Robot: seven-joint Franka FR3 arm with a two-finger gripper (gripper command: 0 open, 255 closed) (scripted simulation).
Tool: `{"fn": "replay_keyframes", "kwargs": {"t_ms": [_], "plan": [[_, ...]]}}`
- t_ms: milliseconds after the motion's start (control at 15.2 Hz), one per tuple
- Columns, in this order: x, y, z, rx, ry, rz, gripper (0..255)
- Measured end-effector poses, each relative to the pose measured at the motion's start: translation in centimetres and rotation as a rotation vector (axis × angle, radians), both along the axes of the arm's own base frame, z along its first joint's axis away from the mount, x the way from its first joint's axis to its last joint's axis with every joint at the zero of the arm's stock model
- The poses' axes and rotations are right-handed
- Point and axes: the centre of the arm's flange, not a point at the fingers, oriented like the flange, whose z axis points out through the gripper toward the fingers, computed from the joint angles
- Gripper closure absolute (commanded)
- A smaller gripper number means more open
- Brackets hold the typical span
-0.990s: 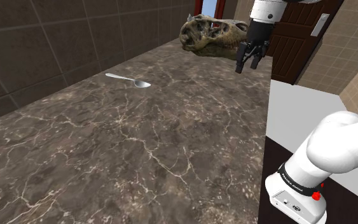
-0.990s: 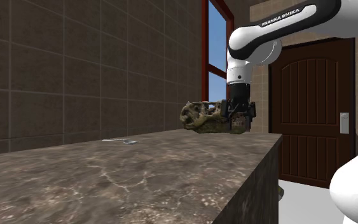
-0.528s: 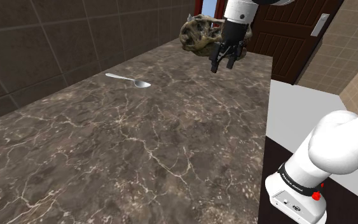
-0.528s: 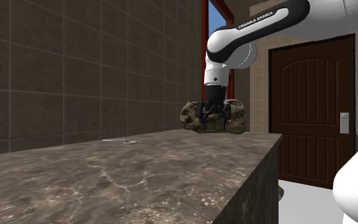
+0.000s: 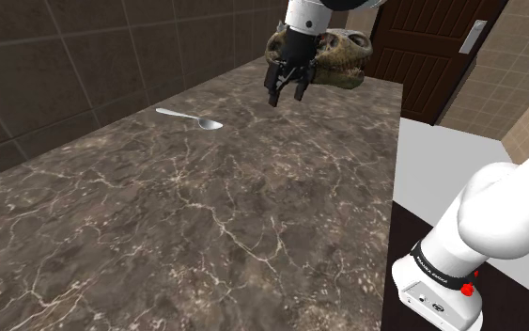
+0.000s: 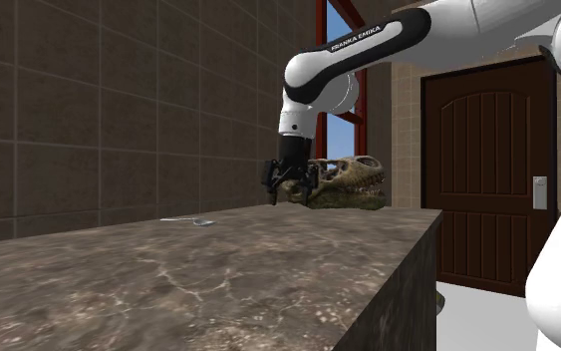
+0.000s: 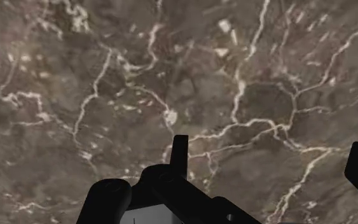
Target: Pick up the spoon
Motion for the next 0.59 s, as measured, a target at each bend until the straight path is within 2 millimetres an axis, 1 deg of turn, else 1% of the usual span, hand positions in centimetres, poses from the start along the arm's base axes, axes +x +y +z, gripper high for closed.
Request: {"fn": "replay_keyframes", "kwargs": {"t_ms": [396,594], "plan": [[3.7,5.8,-0.1,0.018,-0.040,0.047,0],[5.3,9.6,-0.2,0.028,-0.059,0.071,0]]}}
